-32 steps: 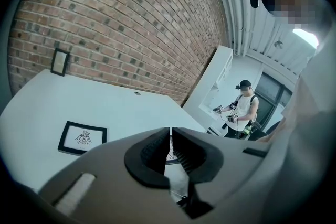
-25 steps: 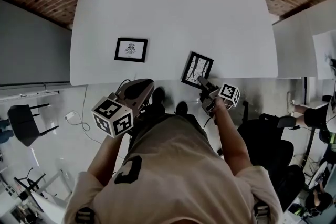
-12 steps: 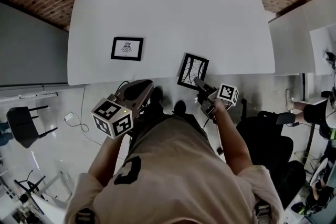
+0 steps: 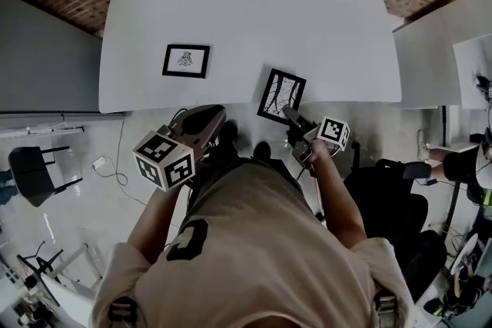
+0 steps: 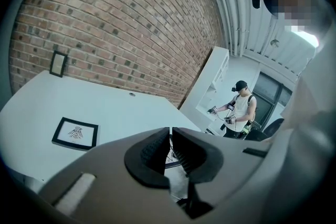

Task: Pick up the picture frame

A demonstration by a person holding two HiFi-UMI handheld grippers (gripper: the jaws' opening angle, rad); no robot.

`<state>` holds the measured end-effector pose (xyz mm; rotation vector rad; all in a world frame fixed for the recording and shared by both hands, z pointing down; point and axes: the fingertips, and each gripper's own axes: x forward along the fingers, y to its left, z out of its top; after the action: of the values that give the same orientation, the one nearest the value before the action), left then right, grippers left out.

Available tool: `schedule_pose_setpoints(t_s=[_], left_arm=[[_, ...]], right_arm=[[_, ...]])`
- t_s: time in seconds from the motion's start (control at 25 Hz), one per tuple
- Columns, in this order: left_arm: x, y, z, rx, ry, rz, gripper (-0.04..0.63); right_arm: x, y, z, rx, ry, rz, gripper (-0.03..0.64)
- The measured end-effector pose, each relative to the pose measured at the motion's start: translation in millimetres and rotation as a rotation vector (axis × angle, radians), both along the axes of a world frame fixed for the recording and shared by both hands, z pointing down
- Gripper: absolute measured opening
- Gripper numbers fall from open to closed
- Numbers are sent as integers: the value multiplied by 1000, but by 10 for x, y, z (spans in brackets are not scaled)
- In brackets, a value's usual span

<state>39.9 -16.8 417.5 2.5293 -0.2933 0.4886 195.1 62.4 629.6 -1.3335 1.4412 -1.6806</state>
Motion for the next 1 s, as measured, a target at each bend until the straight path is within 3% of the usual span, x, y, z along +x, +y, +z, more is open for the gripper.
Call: schedule_pose_setpoints(t_s=[0.48,0.68,1.0], left_arm=[[-305,403,-115,47,-26,-140,17],[-521,603,-63,43,-51,-194,17],[-737,599,-155,52,-14,-218,17]], right_arm=[[-215,120,-231,13,87,-121,58],[-349,164,-330,34,96,-157,58],[-681,300,-534,50,51,-192,58]])
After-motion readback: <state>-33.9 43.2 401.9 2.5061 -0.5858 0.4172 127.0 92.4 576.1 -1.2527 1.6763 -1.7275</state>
